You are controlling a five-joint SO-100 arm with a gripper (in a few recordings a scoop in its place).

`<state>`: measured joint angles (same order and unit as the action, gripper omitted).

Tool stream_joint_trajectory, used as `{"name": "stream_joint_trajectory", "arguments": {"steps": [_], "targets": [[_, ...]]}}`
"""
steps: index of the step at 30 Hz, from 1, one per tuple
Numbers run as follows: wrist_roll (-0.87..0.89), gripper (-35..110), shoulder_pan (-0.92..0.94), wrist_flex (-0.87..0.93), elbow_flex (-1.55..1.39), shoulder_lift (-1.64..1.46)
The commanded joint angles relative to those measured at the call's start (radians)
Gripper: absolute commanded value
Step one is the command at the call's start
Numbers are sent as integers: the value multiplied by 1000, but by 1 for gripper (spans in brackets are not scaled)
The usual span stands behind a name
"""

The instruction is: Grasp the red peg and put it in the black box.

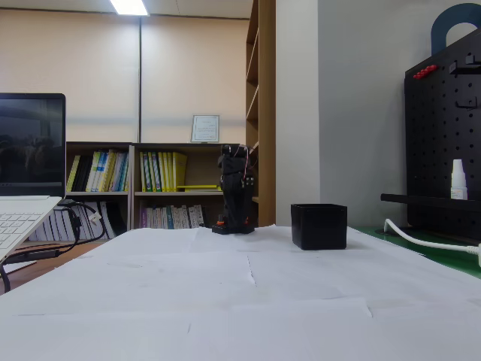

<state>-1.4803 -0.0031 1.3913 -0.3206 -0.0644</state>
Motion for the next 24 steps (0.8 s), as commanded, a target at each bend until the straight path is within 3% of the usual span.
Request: {"name": "stream_joint_trajectory", "arguments": {"steps": [1, 7, 24], "targets": [[-15, 0, 23, 32, 89, 123], [-20, 0, 57, 64, 216, 245], [-44, 0, 106, 107, 216, 249]]}}
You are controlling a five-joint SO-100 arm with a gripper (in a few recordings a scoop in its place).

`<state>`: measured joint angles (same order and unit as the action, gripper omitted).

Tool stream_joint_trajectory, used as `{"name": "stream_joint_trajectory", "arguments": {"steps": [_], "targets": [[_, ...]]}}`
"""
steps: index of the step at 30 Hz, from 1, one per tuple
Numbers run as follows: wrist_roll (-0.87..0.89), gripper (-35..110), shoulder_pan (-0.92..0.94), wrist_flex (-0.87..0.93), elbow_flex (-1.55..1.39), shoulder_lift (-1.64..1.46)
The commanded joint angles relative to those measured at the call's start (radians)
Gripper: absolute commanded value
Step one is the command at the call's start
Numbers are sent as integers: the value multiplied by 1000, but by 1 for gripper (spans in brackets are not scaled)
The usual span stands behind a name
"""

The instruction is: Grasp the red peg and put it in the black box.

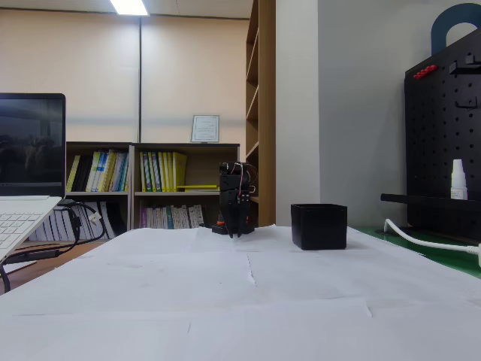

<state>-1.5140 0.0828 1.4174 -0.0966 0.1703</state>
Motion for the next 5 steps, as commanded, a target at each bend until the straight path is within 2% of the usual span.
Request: {"name": "stream_joint_trajectory", "arguments": {"steps": [1, 5], "targets": [[-11, 0, 20, 81, -8, 14], [-11, 0, 20, 81, -8, 14]]}}
